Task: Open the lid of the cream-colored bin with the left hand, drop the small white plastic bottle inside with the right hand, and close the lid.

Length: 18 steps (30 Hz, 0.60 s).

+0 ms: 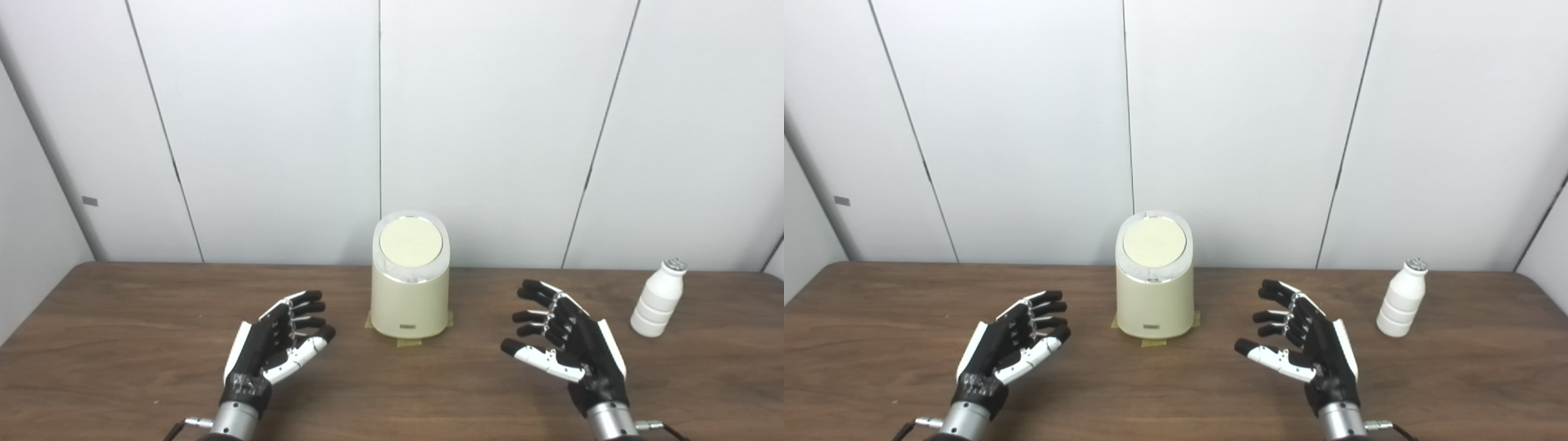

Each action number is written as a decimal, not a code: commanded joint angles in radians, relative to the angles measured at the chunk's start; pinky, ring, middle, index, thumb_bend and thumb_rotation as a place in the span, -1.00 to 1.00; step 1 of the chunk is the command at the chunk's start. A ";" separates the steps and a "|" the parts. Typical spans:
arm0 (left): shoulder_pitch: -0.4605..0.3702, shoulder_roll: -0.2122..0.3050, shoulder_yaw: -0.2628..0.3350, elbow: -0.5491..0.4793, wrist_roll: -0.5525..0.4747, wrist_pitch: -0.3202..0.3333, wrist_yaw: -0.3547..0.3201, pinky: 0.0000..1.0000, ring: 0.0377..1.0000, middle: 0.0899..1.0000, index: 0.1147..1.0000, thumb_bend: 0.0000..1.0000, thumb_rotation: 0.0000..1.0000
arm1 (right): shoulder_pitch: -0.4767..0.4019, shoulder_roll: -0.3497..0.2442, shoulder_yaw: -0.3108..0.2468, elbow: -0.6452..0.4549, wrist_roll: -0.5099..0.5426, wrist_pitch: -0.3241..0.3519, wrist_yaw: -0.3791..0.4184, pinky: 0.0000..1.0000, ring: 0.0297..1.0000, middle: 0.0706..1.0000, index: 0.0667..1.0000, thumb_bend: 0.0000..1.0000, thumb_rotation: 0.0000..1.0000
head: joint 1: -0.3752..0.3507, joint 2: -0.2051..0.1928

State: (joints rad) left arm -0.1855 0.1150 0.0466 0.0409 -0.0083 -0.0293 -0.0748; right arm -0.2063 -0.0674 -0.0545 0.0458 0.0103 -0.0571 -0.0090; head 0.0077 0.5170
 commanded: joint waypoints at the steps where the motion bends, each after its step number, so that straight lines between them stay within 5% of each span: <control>1: -0.042 0.006 0.001 -0.021 0.003 -0.037 0.008 0.10 0.35 0.45 0.52 0.42 -0.39 | -0.031 0.000 -0.003 -0.031 0.003 -0.031 -0.002 0.07 0.20 0.47 0.42 0.62 -0.68 | 0.001 0.002; 18: -0.047 0.003 0.007 -0.019 -0.007 -0.041 0.007 0.09 0.35 0.44 0.51 0.44 -0.40 | -0.031 -0.003 0.002 -0.024 -0.005 -0.036 0.000 0.01 0.18 0.47 0.43 0.58 -0.67 | 0.012 -0.001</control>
State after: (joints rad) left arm -0.1872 0.1149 0.0495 0.0409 -0.0092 -0.0294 -0.0745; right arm -0.2063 -0.0679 -0.0530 0.0417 0.0073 -0.0575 -0.0089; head 0.0184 0.5154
